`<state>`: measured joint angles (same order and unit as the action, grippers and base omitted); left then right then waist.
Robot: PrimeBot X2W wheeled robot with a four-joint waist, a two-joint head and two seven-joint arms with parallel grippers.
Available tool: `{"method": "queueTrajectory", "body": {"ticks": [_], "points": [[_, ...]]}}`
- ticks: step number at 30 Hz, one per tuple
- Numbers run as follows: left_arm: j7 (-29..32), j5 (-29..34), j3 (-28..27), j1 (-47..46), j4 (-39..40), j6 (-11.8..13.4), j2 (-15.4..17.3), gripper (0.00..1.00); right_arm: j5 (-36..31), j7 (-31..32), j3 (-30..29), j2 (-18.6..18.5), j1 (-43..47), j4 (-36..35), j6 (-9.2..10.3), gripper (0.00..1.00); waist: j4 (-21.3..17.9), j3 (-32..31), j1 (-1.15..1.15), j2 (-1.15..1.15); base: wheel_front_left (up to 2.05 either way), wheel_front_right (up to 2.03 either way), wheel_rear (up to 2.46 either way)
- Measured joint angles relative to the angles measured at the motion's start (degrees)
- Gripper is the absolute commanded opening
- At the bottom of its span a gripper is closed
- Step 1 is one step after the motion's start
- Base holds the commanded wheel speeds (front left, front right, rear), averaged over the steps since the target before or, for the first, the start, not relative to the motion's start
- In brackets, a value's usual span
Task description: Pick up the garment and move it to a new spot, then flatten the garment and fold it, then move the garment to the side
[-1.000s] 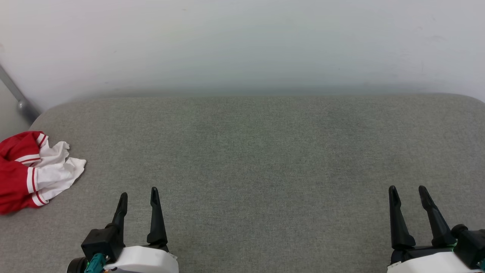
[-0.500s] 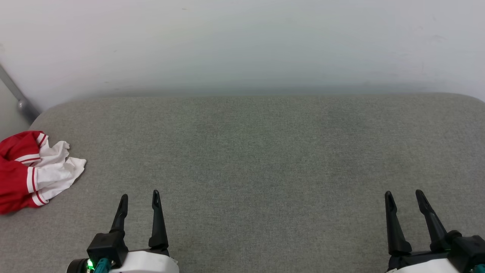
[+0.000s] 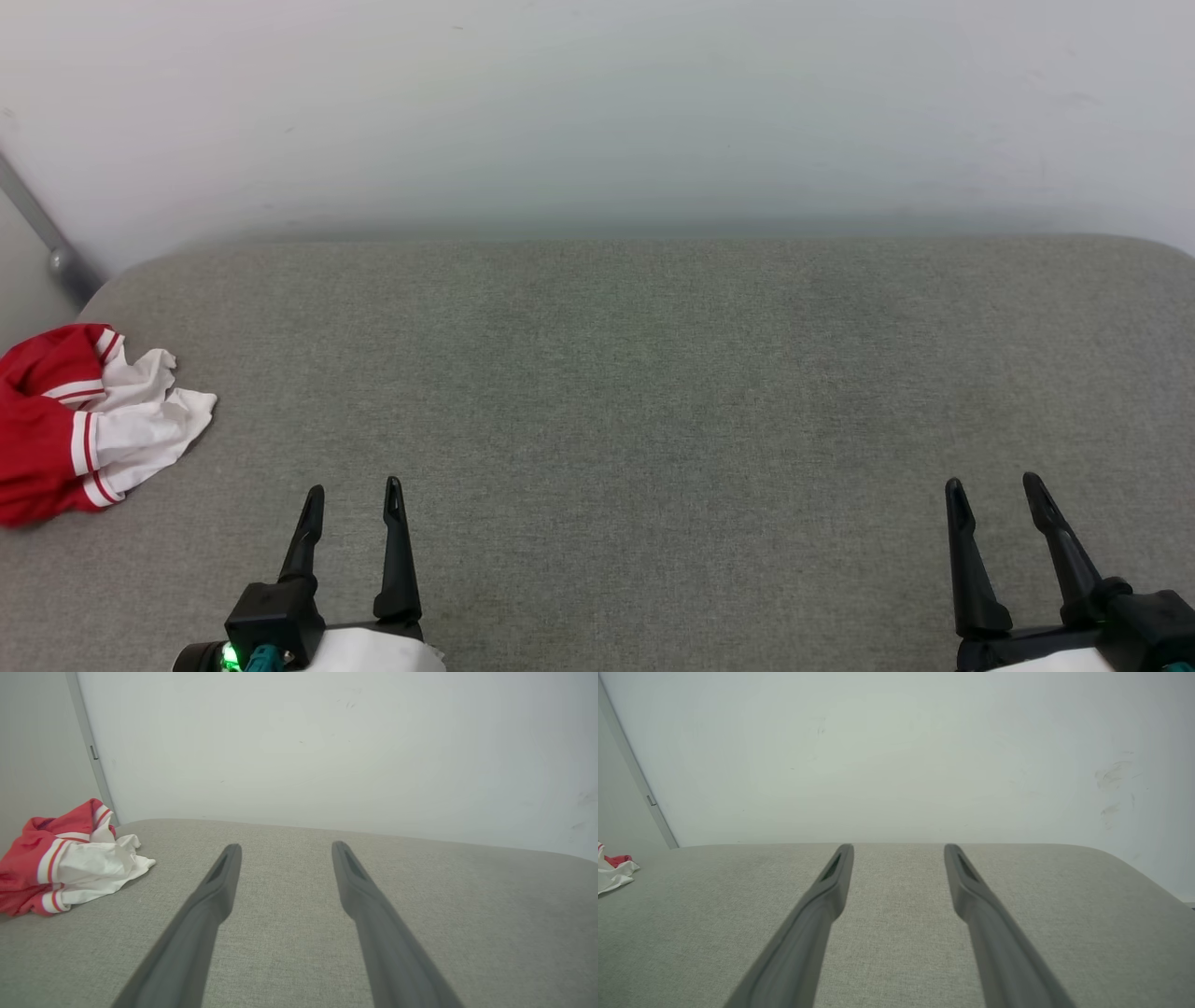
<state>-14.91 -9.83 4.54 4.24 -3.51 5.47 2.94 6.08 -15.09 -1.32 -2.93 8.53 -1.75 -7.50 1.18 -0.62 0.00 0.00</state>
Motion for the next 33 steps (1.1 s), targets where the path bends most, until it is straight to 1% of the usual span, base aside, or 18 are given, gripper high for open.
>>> {"method": "queueTrajectory", "body": {"ticks": [9, 21, 27, 33], "points": [[-0.15, -1.30, 0.22, 0.05, -0.48, 0.09, 0.00, 1.00, 1.02, 0.00, 0.03, 0.00, 0.07, 0.51, 0.00, 1.00, 0.18, -0.13, 0.00, 0.00, 0.00, 0.00, 0.00], [-0.15, -0.85, 0.03, 0.05, -0.93, 0.33, -0.01, 1.00, 1.53, 0.00, 0.04, 0.00, 0.26, 0.80, 0.00, 1.00, 0.50, -0.33, 0.00, 0.00, 0.00, 0.00, 0.00], [-0.15, -0.07, -0.32, 0.03, -1.30, 1.13, -0.01, 1.00, 1.52, -0.01, 0.44, 0.00, 0.75, 0.57, 0.00, 1.00, 2.17, -0.37, 0.00, 0.00, 0.00, 0.00, 0.00], [-0.15, 0.59, -0.73, 0.03, -1.37, 2.05, -0.02, 1.00, 1.49, -0.01, 0.67, -0.01, 1.04, 0.33, 0.00, 1.00, 5.28, -0.37, 0.00, 0.00, 0.00, 0.00, 0.00]]}}
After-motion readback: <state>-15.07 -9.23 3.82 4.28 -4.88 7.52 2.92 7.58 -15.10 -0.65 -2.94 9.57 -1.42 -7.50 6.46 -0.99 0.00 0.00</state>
